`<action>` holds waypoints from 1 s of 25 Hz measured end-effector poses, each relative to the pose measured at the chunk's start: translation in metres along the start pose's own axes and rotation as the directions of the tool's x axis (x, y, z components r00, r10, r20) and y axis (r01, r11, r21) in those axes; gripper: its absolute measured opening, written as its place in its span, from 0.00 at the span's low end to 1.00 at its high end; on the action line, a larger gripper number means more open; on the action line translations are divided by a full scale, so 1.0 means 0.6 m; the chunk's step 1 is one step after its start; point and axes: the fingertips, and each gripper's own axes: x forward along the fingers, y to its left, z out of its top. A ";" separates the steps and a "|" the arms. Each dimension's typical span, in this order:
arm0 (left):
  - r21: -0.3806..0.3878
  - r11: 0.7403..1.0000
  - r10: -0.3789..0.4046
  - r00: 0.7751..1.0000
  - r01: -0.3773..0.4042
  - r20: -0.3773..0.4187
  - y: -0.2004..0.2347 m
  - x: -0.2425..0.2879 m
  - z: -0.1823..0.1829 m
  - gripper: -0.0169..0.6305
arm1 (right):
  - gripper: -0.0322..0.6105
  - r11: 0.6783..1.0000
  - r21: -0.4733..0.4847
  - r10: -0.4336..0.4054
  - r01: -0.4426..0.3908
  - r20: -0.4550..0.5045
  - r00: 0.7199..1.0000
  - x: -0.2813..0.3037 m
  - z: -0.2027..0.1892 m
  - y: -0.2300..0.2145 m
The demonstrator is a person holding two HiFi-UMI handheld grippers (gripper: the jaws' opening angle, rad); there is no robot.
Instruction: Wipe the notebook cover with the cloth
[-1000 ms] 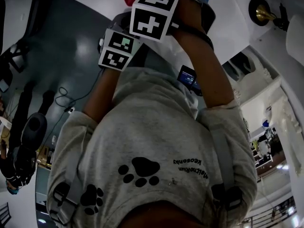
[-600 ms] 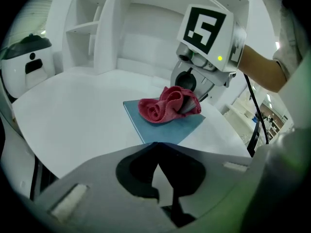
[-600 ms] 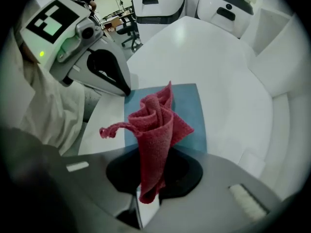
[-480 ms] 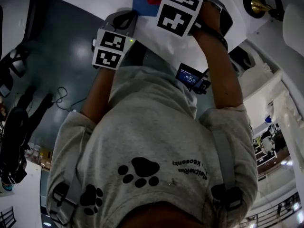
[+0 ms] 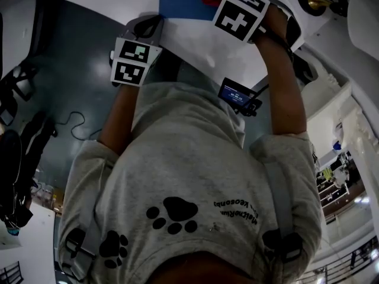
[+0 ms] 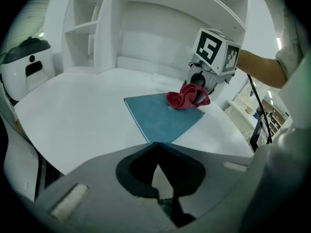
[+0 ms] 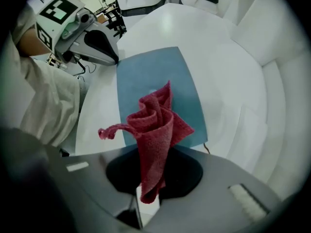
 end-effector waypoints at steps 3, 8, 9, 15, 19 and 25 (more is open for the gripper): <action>0.006 1.000 -0.001 1.000 0.001 -0.001 0.000 0.002 0.000 0.02 | 0.13 1.000 0.030 0.000 0.000 -0.012 1.000 0.003 -0.023 -0.005; 0.010 1.000 -0.001 1.000 0.001 0.001 0.000 0.002 0.000 0.02 | 0.13 0.997 0.082 0.002 0.003 -0.054 0.999 0.011 -0.068 -0.012; 0.011 1.000 -0.001 1.000 0.001 0.002 0.000 0.002 0.000 0.02 | 0.13 0.996 0.094 0.006 0.000 -0.064 0.998 0.015 -0.079 -0.013; 0.016 1.000 -0.004 1.000 0.004 0.004 0.000 0.004 0.001 0.02 | 0.13 0.984 0.176 -0.008 0.035 -0.152 0.988 0.008 -0.147 -0.025; 0.025 1.000 -0.014 1.000 0.014 -0.001 -0.003 0.005 0.003 0.02 | 0.13 0.978 0.202 -0.049 0.060 -0.059 0.997 -0.029 -0.123 -0.024; 0.030 0.999 -0.018 1.000 0.019 -0.019 0.000 0.000 -0.009 0.02 | 0.13 0.990 0.094 -0.120 0.107 0.139 0.983 -0.109 0.004 0.012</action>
